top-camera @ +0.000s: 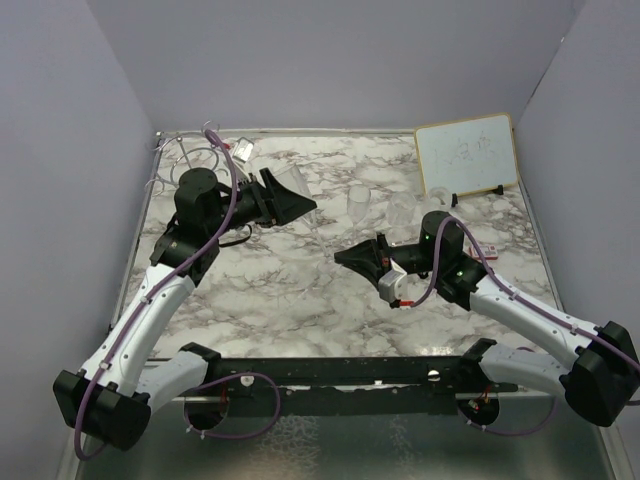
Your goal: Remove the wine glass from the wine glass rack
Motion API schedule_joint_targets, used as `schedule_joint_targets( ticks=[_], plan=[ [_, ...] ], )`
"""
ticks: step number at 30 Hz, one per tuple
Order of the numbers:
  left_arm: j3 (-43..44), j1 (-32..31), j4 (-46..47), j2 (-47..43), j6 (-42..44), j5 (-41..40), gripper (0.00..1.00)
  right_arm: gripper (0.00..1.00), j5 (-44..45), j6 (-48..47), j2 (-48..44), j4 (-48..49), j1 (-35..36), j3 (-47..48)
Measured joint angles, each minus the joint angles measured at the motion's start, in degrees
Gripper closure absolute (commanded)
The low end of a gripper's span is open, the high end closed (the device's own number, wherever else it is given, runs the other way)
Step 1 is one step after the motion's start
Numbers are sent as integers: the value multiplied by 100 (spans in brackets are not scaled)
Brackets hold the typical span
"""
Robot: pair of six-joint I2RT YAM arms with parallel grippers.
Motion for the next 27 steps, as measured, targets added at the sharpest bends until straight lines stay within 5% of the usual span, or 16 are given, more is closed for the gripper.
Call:
schedule_joint_targets(
  ticks=[24,27],
  plan=[
    [0,0,76,-7,-24,-127,45,99,-13,22,0,-61,17,4],
    [2,0,74,-7,-9,-129,46,89,-13,26,0,-85,15,17]
  ],
)
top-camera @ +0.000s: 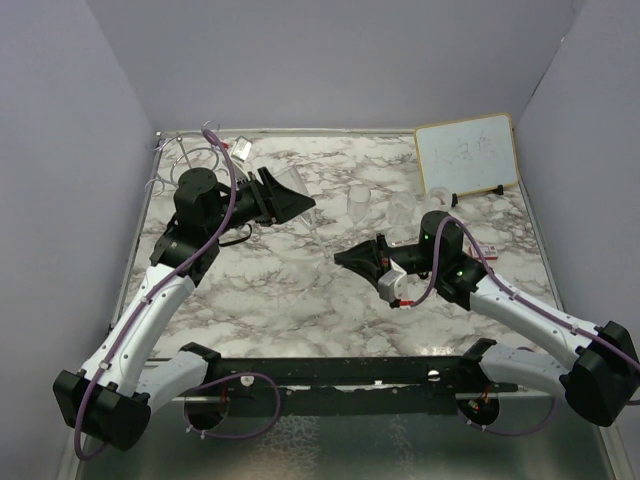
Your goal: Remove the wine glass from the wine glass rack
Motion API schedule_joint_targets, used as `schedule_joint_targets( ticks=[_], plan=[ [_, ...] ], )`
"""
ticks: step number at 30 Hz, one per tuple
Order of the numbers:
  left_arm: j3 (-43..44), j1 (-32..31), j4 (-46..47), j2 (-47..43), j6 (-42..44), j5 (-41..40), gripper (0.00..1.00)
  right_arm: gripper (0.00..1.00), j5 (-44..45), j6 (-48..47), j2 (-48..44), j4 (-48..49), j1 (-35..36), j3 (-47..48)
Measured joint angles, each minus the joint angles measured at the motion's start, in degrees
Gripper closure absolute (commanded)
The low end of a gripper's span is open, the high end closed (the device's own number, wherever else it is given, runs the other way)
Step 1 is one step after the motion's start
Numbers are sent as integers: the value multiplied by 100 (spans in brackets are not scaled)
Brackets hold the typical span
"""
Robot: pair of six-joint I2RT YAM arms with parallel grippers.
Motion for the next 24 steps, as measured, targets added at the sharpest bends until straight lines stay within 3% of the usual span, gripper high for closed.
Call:
schedule_joint_targets(
  ticks=[13,18,20,24],
  plan=[
    [162,0,-267,11,219,-179,49,59,15,160,-83,210,7,4],
    [520,0,-643,92,592,-398,49,34,59,372,-170,221,7,7],
    [686,0,-785,155,785,-516,49,4,140,505,-271,177,7,22],
    [929,0,-986,313,1158,-695,49,1,304,715,-645,-96,7,116]
  ],
)
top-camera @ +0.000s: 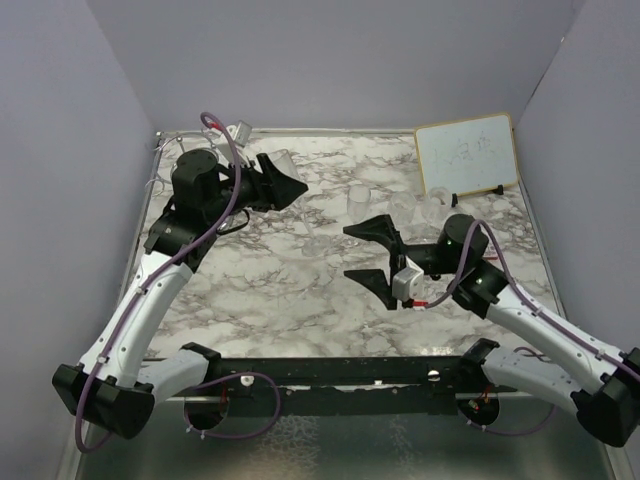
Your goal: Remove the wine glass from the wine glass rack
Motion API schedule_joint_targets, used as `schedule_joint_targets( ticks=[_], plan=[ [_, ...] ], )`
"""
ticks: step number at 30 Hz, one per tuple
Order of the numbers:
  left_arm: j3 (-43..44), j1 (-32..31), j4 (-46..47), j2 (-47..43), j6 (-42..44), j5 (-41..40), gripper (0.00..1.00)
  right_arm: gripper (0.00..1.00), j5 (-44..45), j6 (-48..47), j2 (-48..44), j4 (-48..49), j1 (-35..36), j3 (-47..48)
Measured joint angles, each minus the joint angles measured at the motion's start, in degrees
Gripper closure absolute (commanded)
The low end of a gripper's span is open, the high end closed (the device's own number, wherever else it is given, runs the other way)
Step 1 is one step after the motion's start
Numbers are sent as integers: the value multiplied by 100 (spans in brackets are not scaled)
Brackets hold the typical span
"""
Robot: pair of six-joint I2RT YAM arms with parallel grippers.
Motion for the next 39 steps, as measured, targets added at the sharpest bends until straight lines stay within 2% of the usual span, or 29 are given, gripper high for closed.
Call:
schedule_joint_targets(
  ticks=[5,11,15,19,23,30,35,39],
  plan=[
    [85,0,-120,144,389,-247,49,0,256,284,-570,-295,0,107],
    [155,0,-179,181,907,-599,49,0,721,1064,-1182,-546,0,109],
    [118,0,-57,173,1228,-857,49,0,1318,2295,-1432,-538,0,120],
    [-79,0,271,162,1499,-1034,49,0,2485,3803,-1534,-557,7,282],
    [-448,0,719,168,1764,-1056,49,0,3574,4662,-1443,-813,7,595],
    [-859,0,1639,455,2098,-977,49,0,4385,4968,-1231,-1344,7,1064],
    [-1364,-66,2498,654,2315,-841,49,0,4695,5001,-1499,-1370,7,1058],
    [-1438,-236,2914,951,2616,-835,49,0,4931,4999,-1764,-1362,7,1060]
  ],
)
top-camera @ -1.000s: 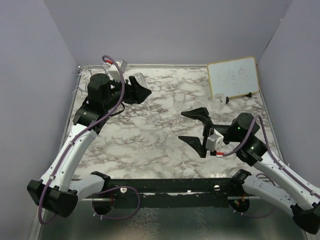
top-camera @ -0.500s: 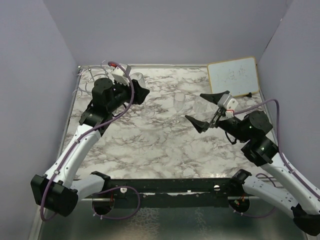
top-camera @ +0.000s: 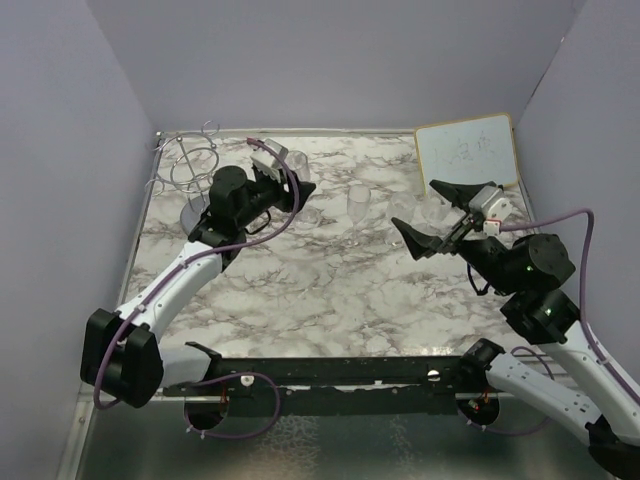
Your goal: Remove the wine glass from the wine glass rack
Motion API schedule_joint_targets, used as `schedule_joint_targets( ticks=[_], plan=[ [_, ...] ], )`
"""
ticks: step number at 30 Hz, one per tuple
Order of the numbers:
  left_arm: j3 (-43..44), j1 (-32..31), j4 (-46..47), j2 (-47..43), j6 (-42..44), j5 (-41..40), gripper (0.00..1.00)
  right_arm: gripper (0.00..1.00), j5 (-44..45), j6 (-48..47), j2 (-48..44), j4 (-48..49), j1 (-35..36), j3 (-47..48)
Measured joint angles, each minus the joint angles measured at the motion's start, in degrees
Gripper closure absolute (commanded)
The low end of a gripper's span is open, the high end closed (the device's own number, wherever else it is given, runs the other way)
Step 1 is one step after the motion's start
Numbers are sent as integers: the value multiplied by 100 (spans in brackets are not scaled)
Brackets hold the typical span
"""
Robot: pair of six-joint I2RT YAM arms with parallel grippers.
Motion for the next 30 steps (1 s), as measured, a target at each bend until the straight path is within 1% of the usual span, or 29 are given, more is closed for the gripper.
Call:
schedule_joint_targets(
  ticks=[7,18,30],
  plan=[
    [-267,-122,949,293,326,90,47,0,275,-2,96,-168,0,334],
    [-629,-225,2111,942,623,293,47,0,520,-103,31,-345,0,407],
    [-654,-481,2682,1556,1025,496,47,0,614,-103,-120,-433,0,409]
  ],
)
